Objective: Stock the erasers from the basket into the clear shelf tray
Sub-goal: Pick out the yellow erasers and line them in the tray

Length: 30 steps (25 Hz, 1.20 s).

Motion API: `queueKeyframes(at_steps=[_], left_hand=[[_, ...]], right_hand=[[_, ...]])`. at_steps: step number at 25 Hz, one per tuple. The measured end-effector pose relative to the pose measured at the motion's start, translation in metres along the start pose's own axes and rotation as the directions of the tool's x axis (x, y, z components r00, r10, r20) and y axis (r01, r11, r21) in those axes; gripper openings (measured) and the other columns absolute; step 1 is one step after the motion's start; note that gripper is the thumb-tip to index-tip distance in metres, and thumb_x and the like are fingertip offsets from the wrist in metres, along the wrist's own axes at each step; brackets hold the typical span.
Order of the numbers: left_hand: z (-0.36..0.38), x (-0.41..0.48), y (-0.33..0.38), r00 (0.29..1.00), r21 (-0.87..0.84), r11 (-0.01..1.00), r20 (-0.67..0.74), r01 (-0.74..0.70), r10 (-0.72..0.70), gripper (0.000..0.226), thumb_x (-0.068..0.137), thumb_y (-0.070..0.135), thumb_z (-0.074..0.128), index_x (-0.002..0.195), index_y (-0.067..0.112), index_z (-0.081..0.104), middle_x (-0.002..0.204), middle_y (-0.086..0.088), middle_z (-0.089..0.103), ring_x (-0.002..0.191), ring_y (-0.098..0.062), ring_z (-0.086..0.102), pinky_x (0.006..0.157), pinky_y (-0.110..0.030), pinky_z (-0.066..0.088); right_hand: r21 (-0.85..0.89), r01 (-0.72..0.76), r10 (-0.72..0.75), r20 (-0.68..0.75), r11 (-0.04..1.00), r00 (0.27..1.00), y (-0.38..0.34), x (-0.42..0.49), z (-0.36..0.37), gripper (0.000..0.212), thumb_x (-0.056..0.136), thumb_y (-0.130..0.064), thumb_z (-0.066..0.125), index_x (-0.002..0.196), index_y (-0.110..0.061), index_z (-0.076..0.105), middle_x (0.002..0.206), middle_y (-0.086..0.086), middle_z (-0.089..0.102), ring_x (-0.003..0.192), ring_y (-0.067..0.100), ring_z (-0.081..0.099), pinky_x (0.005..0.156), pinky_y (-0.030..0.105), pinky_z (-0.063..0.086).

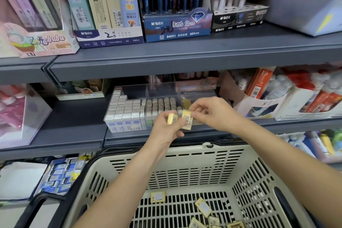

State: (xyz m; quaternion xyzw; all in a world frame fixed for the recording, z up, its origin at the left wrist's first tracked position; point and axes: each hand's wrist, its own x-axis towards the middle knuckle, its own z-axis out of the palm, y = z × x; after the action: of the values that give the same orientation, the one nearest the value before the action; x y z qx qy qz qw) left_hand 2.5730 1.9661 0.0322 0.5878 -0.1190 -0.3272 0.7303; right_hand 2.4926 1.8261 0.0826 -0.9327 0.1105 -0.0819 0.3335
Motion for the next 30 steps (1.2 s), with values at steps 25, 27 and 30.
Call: queueKeyframes(at_steps=[25, 27, 30], left_hand=[[-0.004, -0.002, -0.004, 0.991, 0.228, 0.965, -0.013, -0.127, 0.133, 0.025, 0.087, 0.002, 0.061, 0.109, 0.012, 0.062, 0.101, -0.005, 0.067, 0.094, -0.015, 0.064, 0.071, -0.017, 0.054], [0.003, -0.003, -0.002, 0.989, 0.224, 0.963, 0.026, -0.151, 0.149, 0.021, 0.086, 0.002, 0.062, 0.100, 0.017, 0.064, 0.094, -0.001, 0.068, 0.086, -0.010, 0.065, 0.070, -0.017, 0.054], [0.003, -0.006, 0.001, 0.980, 0.298, 0.934, 0.052, -0.196, 0.190, 0.022, 0.086, 0.006, 0.064, 0.092, 0.027, 0.062, 0.091, 0.008, 0.067, 0.083, -0.002, 0.063, 0.071, -0.014, 0.053]], right_hand=[[-0.209, 0.096, -0.115, -0.084, 0.973, 0.990, 0.017, 0.019, -0.003, 0.032, 0.090, -0.044, 0.049, 0.101, -0.022, 0.069, 0.094, -0.005, 0.071, 0.088, 0.012, 0.064, 0.075, 0.024, 0.048], [-0.136, 0.151, -0.155, -0.024, 0.979, 0.988, 0.003, 0.008, 0.002, 0.024, 0.087, -0.039, 0.057, 0.100, -0.022, 0.069, 0.090, -0.009, 0.069, 0.081, 0.005, 0.062, 0.074, 0.018, 0.048], [-0.147, 0.090, -0.092, -0.010, 0.985, 0.996, 0.003, 0.008, -0.004, 0.013, 0.088, -0.030, 0.060, 0.096, -0.022, 0.066, 0.085, -0.009, 0.066, 0.075, 0.003, 0.059, 0.072, 0.019, 0.047]])
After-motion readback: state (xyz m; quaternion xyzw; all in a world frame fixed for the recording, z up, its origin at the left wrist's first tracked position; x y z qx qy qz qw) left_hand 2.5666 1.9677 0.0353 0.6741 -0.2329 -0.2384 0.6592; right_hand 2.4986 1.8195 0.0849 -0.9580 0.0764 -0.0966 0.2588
